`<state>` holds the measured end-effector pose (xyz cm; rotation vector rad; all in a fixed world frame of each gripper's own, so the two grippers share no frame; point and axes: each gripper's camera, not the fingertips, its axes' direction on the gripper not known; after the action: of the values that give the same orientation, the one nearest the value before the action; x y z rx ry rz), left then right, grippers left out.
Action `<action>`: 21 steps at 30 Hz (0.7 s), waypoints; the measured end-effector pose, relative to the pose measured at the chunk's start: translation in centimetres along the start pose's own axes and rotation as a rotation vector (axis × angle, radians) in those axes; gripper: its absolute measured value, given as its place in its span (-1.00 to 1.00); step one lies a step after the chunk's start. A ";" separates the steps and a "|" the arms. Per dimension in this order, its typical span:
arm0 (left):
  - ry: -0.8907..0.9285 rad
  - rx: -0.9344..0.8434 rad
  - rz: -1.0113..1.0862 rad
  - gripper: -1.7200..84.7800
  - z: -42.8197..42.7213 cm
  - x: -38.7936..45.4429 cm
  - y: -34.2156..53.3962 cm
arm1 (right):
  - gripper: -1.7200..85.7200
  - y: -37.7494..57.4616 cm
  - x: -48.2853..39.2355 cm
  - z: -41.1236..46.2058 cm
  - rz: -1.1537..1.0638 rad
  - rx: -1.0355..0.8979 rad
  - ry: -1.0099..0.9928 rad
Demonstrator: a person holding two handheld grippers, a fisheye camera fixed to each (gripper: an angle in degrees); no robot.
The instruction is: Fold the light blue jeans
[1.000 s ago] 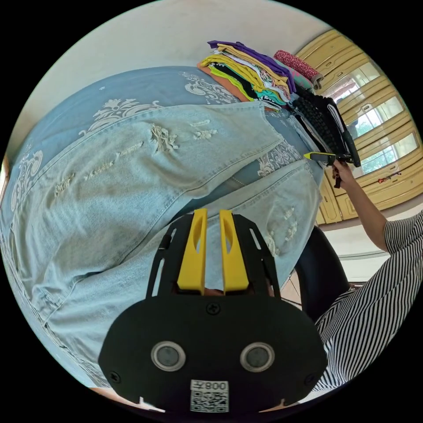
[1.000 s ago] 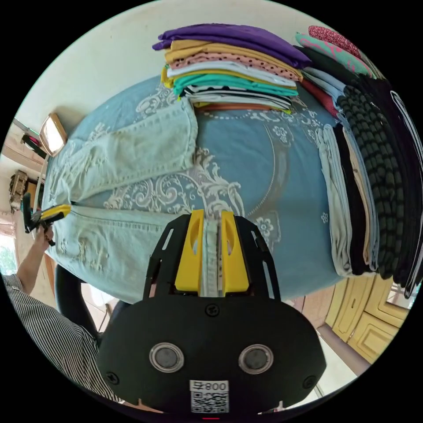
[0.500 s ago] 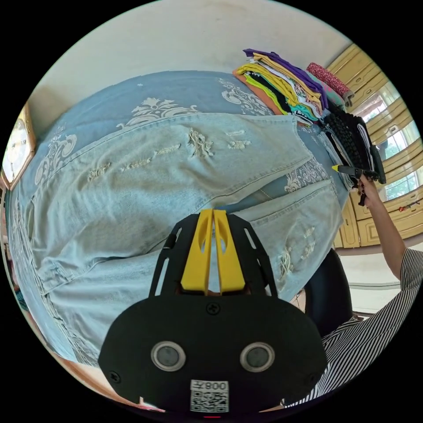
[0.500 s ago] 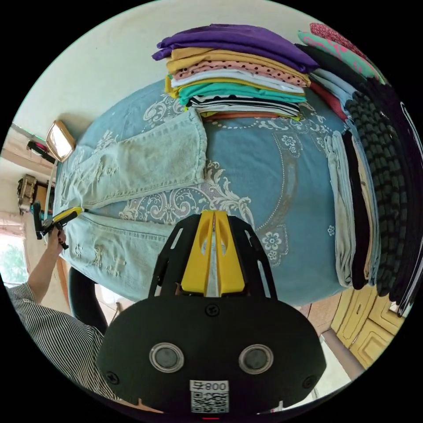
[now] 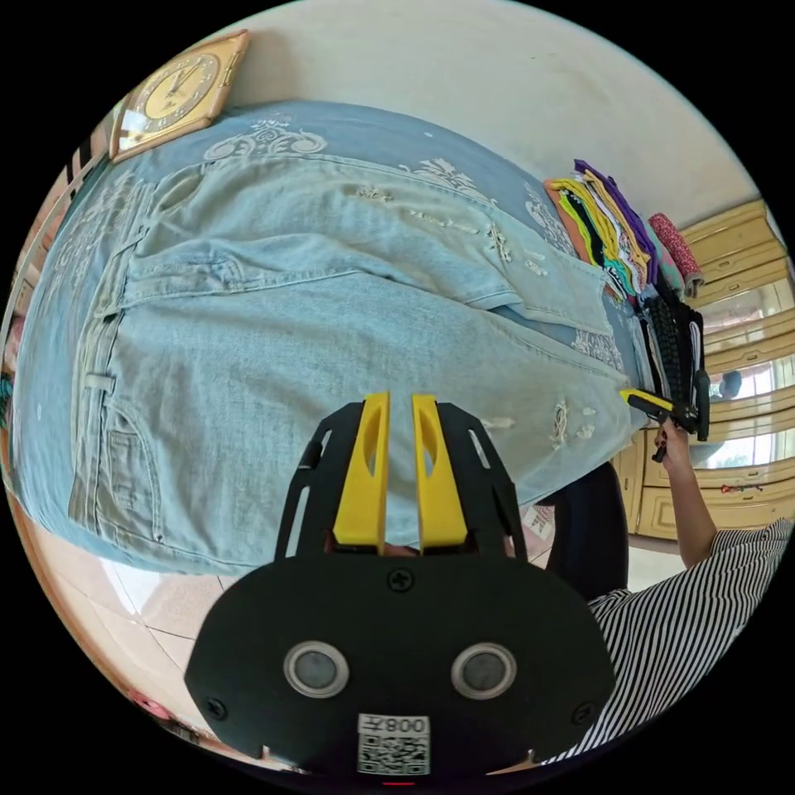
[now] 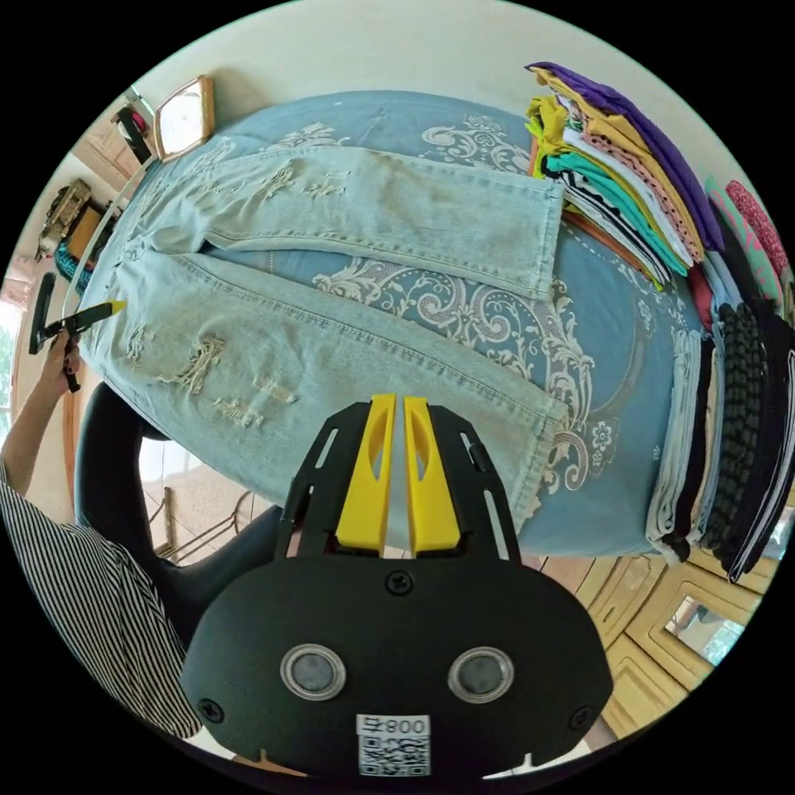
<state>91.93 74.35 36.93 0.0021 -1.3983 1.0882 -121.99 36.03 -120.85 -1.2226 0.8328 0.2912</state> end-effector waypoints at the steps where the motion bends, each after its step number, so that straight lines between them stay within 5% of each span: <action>1: 0.011 0.002 -0.002 -0.83 -0.1 -0.2 0.2 | -0.87 0.2 1.7 -0.3 0.067 0.003 0.025; 8: 0.055 -0.017 0.248 -0.79 2.7 6.3 -3.2 | -0.80 1.3 10.6 -0.2 0.423 0.020 -0.069; 15: -0.147 -0.096 0.429 -0.85 7.4 12.7 -7.8 | -0.81 1.9 10.7 2.0 0.470 -0.036 -0.057; 21: -0.110 -0.095 0.409 -0.94 6.8 13.3 -7.6 | -0.88 3.0 10.2 1.1 0.465 0.003 -0.107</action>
<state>88.61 74.19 53.33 -0.3087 -1.5897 1.3715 -116.46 35.75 -129.99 -0.9894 1.0181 0.7249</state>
